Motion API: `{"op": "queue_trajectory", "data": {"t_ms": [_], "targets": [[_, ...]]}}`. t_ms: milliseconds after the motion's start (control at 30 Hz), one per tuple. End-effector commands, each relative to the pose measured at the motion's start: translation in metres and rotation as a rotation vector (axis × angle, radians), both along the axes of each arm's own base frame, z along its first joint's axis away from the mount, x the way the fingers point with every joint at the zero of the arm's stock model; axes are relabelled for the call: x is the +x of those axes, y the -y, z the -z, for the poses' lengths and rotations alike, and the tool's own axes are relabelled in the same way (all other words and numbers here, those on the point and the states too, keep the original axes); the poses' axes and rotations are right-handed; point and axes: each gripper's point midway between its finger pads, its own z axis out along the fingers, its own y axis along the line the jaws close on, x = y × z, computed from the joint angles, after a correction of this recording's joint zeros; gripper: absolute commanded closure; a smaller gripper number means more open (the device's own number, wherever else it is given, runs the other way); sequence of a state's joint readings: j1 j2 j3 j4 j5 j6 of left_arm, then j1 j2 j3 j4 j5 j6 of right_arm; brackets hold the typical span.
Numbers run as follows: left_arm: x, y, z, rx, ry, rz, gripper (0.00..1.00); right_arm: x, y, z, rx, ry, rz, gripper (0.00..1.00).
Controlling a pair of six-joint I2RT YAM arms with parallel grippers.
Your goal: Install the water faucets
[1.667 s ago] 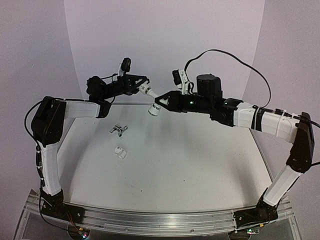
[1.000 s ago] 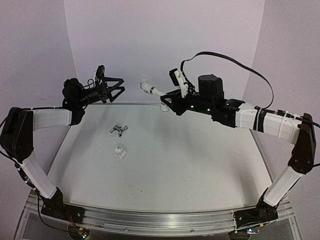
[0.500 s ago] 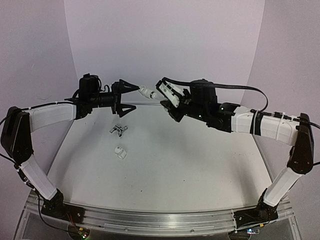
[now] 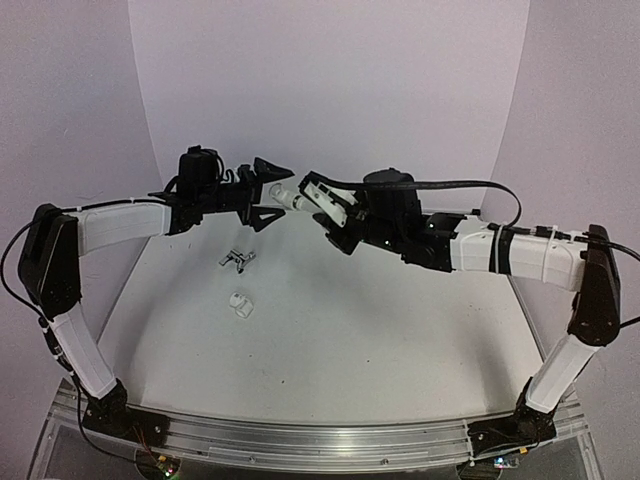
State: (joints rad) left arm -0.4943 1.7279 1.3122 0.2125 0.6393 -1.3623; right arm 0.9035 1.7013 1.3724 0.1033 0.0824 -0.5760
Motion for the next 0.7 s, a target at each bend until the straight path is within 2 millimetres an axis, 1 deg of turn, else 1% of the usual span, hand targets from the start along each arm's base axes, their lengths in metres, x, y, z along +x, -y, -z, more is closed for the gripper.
{"op": "queue_trajectory", "data": {"t_ms": [0,167,267,367,433,567,667], "targets": [[0.010,0.010,-0.019,-0.012,0.063,-0.017,0.06,0.005,-0.006,-0.033,0.057,0.077,0.027,1.00],[0.007,0.012,-0.025,0.007,0.127,-0.003,0.22,0.008,-0.006,-0.035,0.094,0.048,0.054,1.00],[0.004,0.011,-0.027,0.028,0.179,0.004,0.28,0.008,-0.007,-0.038,0.155,0.004,0.074,1.00],[0.004,0.011,-0.030,0.058,0.255,0.013,0.45,0.010,-0.009,-0.045,0.248,-0.054,0.092,1.00],[0.006,0.011,-0.033,0.078,0.307,0.018,0.54,0.004,-0.015,-0.053,0.322,-0.108,0.063,1.00],[0.014,0.012,-0.044,0.125,0.455,0.019,0.69,-0.005,-0.023,-0.076,0.509,-0.244,0.030,1.00],[0.017,0.012,-0.064,0.142,0.628,0.005,0.81,-0.013,-0.029,-0.095,0.695,-0.408,-0.013,1.00]]}}
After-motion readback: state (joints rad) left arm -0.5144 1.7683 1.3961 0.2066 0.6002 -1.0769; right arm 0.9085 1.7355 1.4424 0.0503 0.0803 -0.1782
